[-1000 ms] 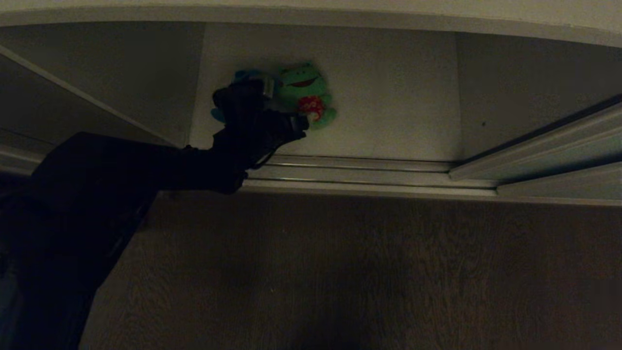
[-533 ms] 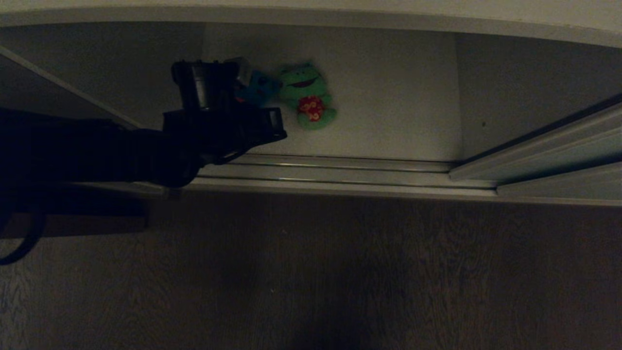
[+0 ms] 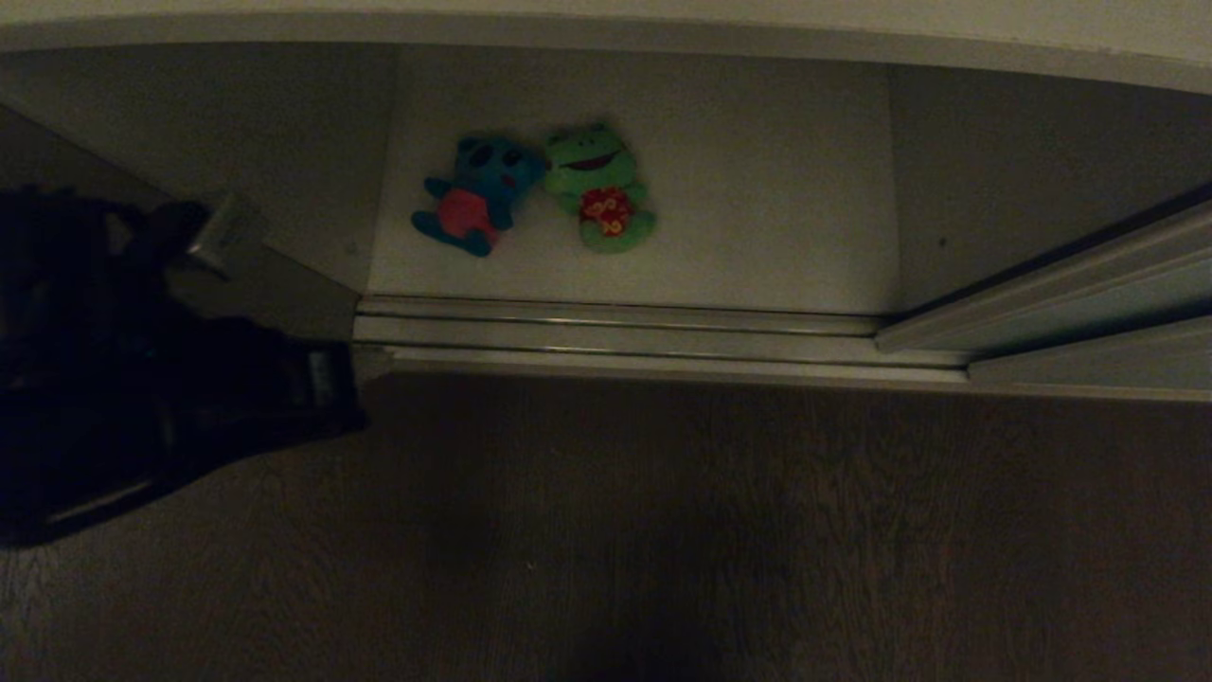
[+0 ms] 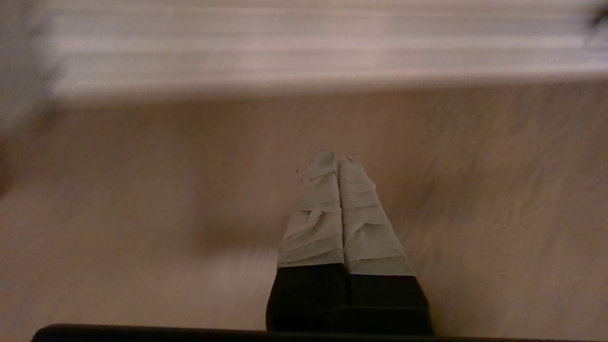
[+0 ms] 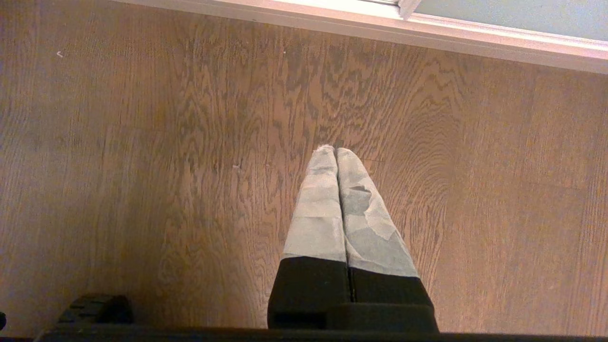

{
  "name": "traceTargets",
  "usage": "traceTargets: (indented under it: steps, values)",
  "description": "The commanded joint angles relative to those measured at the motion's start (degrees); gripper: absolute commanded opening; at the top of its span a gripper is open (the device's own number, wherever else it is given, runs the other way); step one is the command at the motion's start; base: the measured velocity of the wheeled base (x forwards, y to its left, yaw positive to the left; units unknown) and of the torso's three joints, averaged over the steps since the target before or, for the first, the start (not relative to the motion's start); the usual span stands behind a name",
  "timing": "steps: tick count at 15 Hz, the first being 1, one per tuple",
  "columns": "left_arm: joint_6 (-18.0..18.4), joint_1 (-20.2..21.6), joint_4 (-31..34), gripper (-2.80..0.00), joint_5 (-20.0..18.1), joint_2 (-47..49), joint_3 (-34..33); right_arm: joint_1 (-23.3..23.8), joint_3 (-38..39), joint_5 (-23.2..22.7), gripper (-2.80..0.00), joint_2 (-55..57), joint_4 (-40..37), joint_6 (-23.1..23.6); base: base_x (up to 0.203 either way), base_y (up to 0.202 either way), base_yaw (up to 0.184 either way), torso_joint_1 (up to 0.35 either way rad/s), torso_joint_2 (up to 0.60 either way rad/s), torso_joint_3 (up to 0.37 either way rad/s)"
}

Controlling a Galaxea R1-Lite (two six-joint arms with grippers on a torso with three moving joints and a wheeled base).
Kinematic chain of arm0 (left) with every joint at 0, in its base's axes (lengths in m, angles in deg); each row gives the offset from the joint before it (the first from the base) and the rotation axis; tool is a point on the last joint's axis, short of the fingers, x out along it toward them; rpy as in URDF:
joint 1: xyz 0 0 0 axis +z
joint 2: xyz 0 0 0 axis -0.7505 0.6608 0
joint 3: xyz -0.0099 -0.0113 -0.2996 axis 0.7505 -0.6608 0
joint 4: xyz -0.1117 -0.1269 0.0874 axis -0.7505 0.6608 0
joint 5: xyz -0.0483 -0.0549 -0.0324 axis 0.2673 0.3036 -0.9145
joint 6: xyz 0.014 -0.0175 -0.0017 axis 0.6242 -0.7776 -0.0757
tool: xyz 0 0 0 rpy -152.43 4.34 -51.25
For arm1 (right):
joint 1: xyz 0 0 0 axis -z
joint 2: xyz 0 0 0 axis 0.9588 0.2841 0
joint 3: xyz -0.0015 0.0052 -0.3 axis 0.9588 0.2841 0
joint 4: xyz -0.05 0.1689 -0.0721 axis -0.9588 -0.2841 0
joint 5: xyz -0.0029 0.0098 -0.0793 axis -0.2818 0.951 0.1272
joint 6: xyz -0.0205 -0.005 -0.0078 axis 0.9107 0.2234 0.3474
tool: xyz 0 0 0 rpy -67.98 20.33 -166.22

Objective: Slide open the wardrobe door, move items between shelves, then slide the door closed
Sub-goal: Close the door

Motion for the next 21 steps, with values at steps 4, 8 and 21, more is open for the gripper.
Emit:
traceTargets:
  steps: [4,8,21]
  values:
    - [1.5,8.1,12.4,-2.80,3.0,-31.8,-12.2,0.0,0.0,0.0,-2.80,-0.1,0.0,0.0,0.000,0.000,0.000,0.000,0.00,0.000]
    - [4.4,17.5,23.2,-2.80,-1.7,-50.9,-16.7,0.0,0.0,0.0,-2.80,-0.1,0.0,0.0,0.000,0.000,0.000,0.000,0.00,0.000]
    - [12.4,20.7,14.9,-2.80,-2.5,-72.2,-45.2,0.0,0.0,0.0,-2.80,-0.1,0.0,0.0,0.000,0.000,0.000,0.000,0.00,0.000]
